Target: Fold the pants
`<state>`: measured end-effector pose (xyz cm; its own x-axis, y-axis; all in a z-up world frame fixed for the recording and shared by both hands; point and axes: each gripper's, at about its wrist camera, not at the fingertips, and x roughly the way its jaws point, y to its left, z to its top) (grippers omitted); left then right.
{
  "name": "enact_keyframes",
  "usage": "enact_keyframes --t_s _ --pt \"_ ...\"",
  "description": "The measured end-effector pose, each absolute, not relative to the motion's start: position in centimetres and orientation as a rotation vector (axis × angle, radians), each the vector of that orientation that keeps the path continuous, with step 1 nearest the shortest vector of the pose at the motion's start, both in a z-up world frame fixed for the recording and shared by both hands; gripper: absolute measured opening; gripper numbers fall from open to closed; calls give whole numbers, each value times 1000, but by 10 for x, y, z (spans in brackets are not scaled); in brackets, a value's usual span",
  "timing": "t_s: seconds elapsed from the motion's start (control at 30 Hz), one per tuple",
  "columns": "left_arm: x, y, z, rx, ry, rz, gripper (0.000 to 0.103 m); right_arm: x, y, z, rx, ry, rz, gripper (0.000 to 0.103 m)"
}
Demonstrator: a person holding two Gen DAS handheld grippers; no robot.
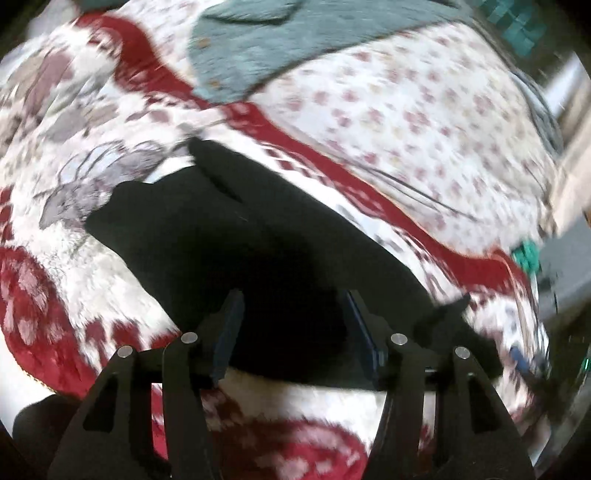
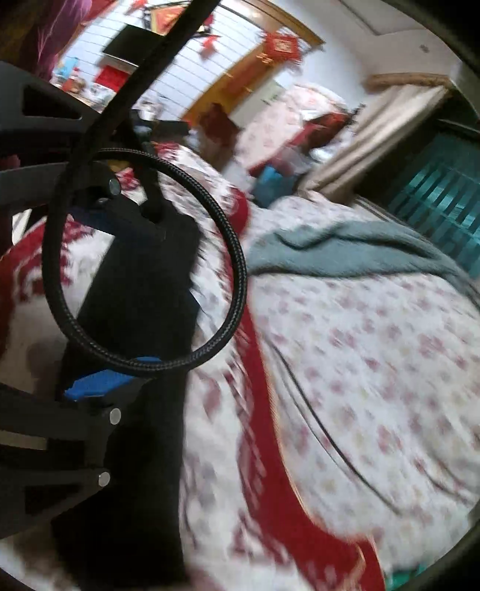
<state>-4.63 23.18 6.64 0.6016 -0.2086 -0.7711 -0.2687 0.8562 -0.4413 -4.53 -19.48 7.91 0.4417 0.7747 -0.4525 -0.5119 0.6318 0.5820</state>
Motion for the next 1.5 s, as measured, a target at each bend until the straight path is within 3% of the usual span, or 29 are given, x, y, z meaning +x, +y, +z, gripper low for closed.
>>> enact_keyframes --t_s 0.27,0.47,0.6,0.73,0.97,1.2,1.23,1.27,1.37,1.5 --pt "-9 279 59 -721 921 105 56 -48 -101 36 221 936 970 61" --pt "26 305 48 -839 964 89 56 -45 -101 25 227 958 969 61" --pt "19 315 69 -897 875 38 56 -44 -110 25 242 959 952 62" --pt "15 331 81 -882 807 100 71 -40 -119 21 270 974 937 62" --pt "41 335 39 -881 949 148 71 -37 -122 15 316 982 950 63" --pt "69 315 30 -778 959 149 71 -37 -118 7 328 1002 954 64" --pt "72 312 29 -767 951 133 59 -36 -118 6 340 1003 952 64" --pt "77 309 28 -748 948 117 39 -35 -119 5 354 1004 951 64" --pt "78 307 28 -732 949 104 17 -35 -122 4 384 997 939 64" --pt "53 308 56 -756 855 64 12 -37 -129 3 421 1002 929 64"
